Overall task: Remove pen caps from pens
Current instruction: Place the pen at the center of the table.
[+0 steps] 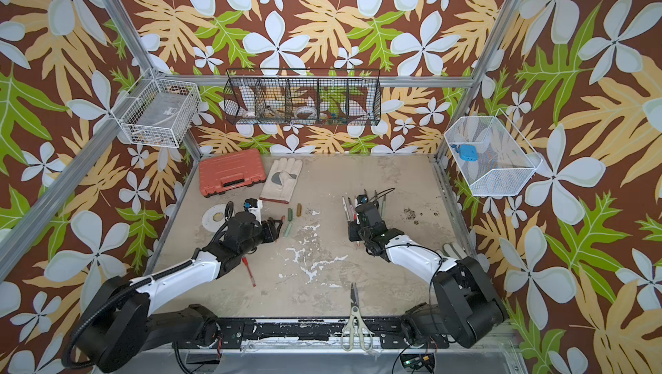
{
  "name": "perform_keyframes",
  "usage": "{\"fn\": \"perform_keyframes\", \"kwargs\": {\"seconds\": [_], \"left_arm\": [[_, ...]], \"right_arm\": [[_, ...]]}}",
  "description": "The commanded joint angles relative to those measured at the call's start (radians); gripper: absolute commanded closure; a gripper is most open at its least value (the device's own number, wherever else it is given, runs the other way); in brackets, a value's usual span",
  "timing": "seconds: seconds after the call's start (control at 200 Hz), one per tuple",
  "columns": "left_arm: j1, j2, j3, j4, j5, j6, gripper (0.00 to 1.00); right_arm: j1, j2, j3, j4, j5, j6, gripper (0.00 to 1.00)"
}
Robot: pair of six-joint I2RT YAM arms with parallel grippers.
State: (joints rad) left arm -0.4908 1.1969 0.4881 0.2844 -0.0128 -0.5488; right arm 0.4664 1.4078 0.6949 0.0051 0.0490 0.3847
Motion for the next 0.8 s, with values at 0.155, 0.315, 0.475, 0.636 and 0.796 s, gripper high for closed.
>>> {"fn": "perform_keyframes", "kwargs": {"seconds": [0.155,0.315,0.475,0.636,0.796], "left_arm": [[-0.005,-0.064,-0.049,0.166,0.099,0.029,0.46],[-0.008,-0.019,-0.034,0.173,0.125,0.027,0.46],[-0.009,-0.002,-0.028,0.172,0.134,0.023,0.46],[-0.009,-0.017,-0.034,0.173,0.126,0.024,0.46],[-0.009,-0.036,-0.043,0.176,0.119,0.026,0.46]], "right_arm": [[-0.003,0.101,0.04,-0.027,-0.019,-0.016,1.0],[-0.002,0.152,0.064,-0.016,-0.108,-0.054,1.0],[0.049,0.161,0.085,-0.006,-0.151,-0.109,1.0],[0.071,0.22,0.122,-0.042,-0.108,-0.104,1.0],[0.071,0.278,0.155,-0.063,-0.056,-0.098,1.0]]}}
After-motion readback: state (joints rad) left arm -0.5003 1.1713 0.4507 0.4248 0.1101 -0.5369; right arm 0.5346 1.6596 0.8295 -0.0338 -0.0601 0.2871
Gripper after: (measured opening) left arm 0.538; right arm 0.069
